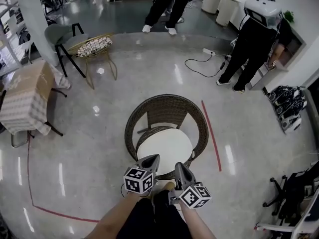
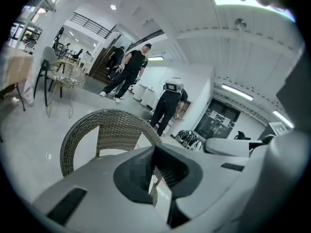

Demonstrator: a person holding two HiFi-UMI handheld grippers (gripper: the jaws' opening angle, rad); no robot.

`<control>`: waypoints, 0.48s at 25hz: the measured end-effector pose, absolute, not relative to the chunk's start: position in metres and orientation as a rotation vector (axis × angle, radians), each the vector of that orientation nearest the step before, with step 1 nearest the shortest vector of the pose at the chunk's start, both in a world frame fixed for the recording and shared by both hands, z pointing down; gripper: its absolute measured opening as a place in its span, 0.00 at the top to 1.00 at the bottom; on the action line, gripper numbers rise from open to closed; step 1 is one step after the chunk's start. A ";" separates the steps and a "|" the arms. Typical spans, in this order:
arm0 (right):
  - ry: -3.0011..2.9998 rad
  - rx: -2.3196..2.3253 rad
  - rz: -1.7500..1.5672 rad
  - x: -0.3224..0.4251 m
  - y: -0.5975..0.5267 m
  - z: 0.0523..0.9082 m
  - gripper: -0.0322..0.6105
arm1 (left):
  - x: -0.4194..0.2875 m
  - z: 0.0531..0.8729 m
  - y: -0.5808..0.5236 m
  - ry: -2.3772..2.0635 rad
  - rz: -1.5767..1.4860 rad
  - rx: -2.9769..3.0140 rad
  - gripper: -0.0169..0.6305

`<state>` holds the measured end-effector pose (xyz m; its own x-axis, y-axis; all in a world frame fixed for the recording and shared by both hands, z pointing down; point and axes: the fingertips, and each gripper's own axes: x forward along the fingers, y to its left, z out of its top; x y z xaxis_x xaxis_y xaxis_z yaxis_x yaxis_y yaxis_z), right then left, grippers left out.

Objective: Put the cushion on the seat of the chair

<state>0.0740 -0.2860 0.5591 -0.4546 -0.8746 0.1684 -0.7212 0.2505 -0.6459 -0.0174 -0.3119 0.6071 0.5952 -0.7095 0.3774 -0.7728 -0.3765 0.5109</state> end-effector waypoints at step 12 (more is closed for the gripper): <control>2.217 -1.475 -0.847 0.083 -0.280 0.501 0.91 | 0.011 0.511 -0.280 -0.993 -0.003 2.424 0.95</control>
<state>0.0833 -0.2804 0.5005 -0.3997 -0.9158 0.0401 -0.7094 0.2813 -0.6463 0.0107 -0.2801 0.5114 0.7315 -0.6557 0.1869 -0.6544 -0.5984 0.4623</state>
